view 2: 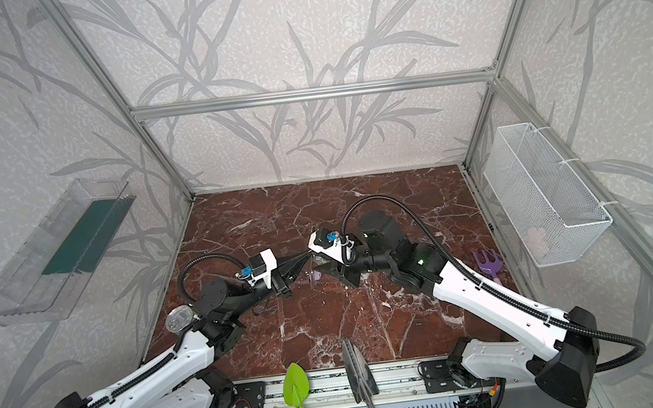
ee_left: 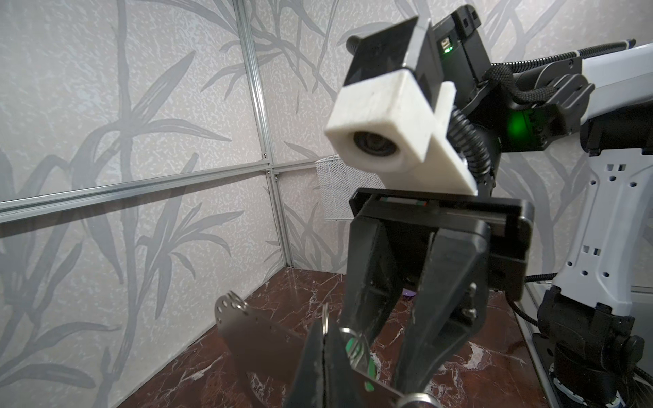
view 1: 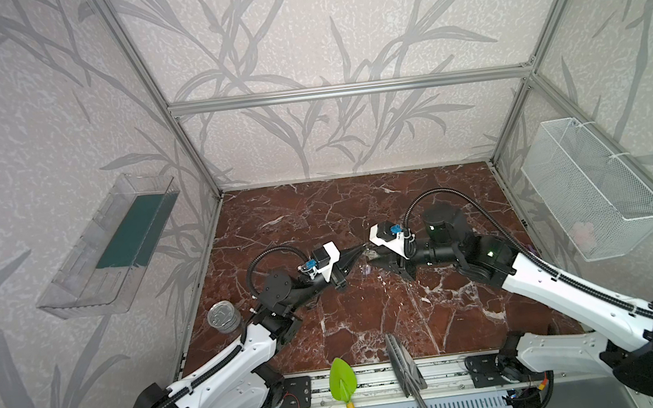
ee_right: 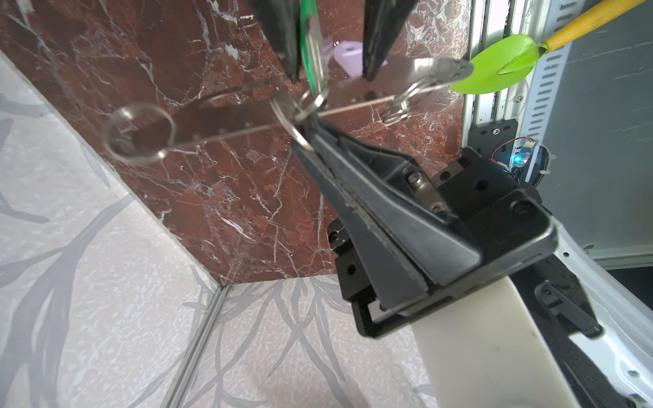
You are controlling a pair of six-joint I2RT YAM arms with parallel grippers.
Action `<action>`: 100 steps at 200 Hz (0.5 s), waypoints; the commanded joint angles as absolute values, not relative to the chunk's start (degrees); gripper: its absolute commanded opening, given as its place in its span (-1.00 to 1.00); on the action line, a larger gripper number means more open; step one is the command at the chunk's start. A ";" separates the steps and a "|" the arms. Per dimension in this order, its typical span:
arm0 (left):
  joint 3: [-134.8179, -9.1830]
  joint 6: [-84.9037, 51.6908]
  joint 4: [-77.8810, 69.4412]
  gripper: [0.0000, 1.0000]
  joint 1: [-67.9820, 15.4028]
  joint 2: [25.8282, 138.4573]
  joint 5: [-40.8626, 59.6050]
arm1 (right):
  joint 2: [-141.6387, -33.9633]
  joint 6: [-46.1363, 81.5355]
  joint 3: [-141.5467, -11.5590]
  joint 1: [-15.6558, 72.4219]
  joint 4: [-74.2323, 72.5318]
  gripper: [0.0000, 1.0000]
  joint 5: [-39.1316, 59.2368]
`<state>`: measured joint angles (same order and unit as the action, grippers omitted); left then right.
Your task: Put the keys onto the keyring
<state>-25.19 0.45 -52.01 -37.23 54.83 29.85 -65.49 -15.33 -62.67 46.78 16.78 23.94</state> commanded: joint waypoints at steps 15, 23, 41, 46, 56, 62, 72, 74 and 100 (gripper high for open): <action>-24.55 -4.90 -60.79 -1.00 -34.82 54.99 34.70 | -60.31 -16.68 -61.49 46.93 18.02 -0.36 21.07; -24.57 -6.29 -62.19 -1.00 -34.15 55.39 35.94 | -59.43 -16.66 -61.30 46.84 17.64 -0.36 20.71; -24.93 -8.95 -64.25 -1.00 -32.88 56.50 38.88 | -57.57 -16.62 -60.43 46.82 15.77 -0.36 20.14; -25.06 -9.45 -64.40 -1.00 -32.59 56.72 39.40 | -57.20 -16.54 -60.29 46.74 15.20 -0.36 20.04; -25.24 -10.05 -64.75 -1.00 -32.39 57.22 40.18 | -56.79 -16.40 -60.16 46.69 14.16 -0.36 19.93; -25.34 -10.39 -65.06 -1.00 -32.26 57.46 40.63 | -56.78 -16.50 -60.21 46.67 13.77 -0.37 19.95; -25.57 -11.00 -65.51 -1.00 -32.07 57.88 41.56 | -57.10 -16.48 -60.68 46.67 13.37 -0.39 19.97; -25.57 -11.10 -65.64 -1.00 -32.01 57.98 41.86 | -57.23 -16.49 -60.76 46.67 13.28 -0.39 20.02; -26.44 -12.82 -66.23 -1.00 -31.55 59.37 44.54 | -59.67 -16.82 -62.41 46.66 13.10 -0.48 20.65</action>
